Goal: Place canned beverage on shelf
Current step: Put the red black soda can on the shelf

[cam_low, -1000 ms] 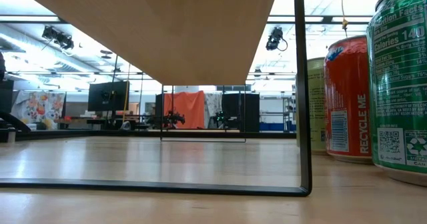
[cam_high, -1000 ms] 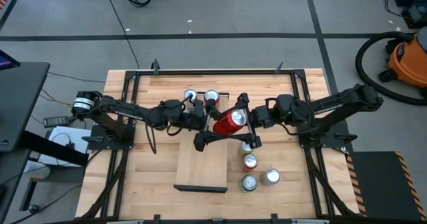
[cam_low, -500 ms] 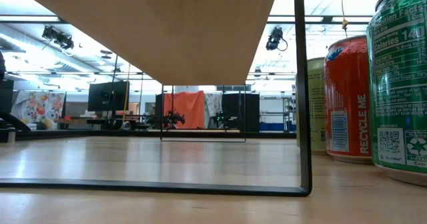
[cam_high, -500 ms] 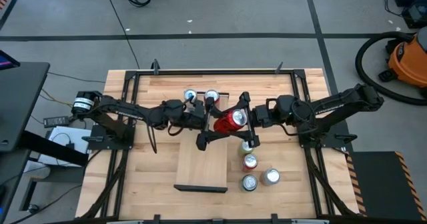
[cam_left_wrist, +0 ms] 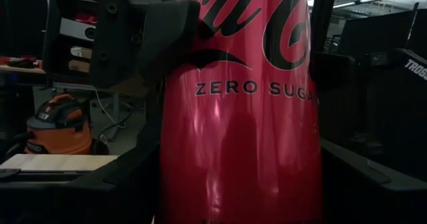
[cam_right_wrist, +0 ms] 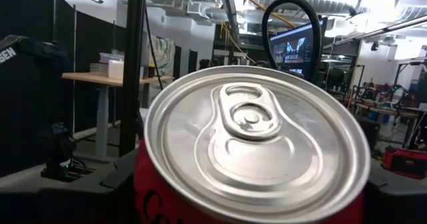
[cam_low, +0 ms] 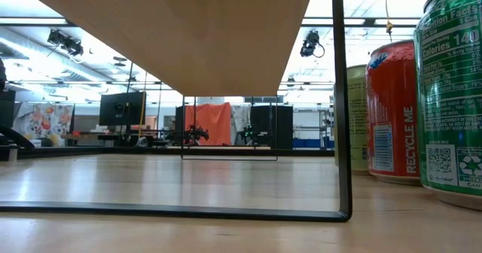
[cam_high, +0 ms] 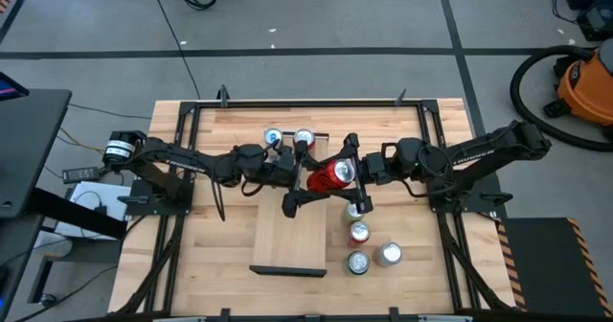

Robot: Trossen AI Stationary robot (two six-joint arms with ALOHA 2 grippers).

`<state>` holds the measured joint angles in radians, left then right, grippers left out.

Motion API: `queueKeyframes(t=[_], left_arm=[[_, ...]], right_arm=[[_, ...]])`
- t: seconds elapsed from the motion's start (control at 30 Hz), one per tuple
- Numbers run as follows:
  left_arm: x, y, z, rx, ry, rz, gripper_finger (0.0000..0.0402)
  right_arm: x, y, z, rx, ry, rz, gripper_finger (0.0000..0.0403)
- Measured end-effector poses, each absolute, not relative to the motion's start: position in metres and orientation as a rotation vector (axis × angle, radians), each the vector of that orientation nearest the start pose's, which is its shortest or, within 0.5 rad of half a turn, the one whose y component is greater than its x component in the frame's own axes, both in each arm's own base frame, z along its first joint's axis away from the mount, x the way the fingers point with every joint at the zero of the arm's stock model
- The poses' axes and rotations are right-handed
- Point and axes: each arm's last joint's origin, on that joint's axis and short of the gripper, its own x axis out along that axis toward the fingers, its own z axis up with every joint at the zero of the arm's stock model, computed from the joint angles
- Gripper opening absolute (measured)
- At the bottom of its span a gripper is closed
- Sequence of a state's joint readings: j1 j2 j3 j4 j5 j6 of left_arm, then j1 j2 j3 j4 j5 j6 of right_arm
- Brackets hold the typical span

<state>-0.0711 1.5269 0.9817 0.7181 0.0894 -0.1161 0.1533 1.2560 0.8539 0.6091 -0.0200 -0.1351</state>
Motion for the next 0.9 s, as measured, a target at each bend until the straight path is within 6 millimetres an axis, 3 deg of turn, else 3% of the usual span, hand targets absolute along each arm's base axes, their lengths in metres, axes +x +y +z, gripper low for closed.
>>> queueKeyframes(t=[0.43,0.9], left_arm=[[0.344,-0.026,0.303,-0.082,-0.112,-0.115,0.0342],[0.344,-0.025,0.301,-0.081,-0.09,-0.104,0.0346]], right_arm=[[0.279,0.044,0.328,-0.108,-0.161,0.136,0.0317],[0.281,0.041,0.323,-0.074,-0.105,0.11,0.0315]])
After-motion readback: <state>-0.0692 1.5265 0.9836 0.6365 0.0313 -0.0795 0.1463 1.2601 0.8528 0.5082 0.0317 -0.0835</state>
